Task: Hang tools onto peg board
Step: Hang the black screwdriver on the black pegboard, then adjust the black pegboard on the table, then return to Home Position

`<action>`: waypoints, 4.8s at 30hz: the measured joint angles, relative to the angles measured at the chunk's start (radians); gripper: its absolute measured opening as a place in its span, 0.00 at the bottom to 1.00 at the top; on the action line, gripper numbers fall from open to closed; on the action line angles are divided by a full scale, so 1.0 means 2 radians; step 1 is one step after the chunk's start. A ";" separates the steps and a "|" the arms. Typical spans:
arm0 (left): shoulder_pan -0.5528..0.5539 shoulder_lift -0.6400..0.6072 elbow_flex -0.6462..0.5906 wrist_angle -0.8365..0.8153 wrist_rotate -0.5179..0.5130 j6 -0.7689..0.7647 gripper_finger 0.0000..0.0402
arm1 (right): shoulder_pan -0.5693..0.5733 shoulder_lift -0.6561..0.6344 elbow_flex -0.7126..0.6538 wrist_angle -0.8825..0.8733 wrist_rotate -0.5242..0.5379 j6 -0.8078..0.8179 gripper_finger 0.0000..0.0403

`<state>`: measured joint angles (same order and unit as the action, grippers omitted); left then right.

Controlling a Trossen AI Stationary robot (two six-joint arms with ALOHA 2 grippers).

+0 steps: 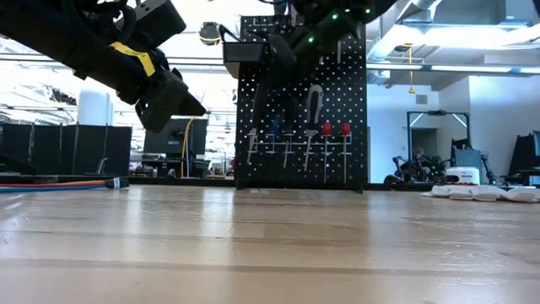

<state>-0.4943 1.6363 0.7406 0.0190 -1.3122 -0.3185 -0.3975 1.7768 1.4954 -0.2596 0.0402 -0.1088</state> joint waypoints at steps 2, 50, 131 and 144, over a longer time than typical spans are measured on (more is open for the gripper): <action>0.000 0.000 0.000 0.000 0.000 0.000 0.21 | 0.002 0.008 0.016 -0.016 0.000 0.000 0.28; 0.014 0.000 0.000 0.023 0.085 0.015 0.20 | 0.082 -0.371 -0.293 -0.051 -0.001 0.027 0.42; 0.071 0.000 -0.021 0.190 0.301 0.215 0.04 | -0.159 -0.076 -0.493 0.427 0.032 0.040 0.02; 0.071 0.000 -0.021 0.193 0.301 0.219 0.04 | -0.147 -0.257 -0.493 0.150 0.035 0.068 0.02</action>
<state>-0.3531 1.6363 0.6987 0.4052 -0.7094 0.1186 -0.6923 1.2637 0.5102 0.0408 0.1097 0.0271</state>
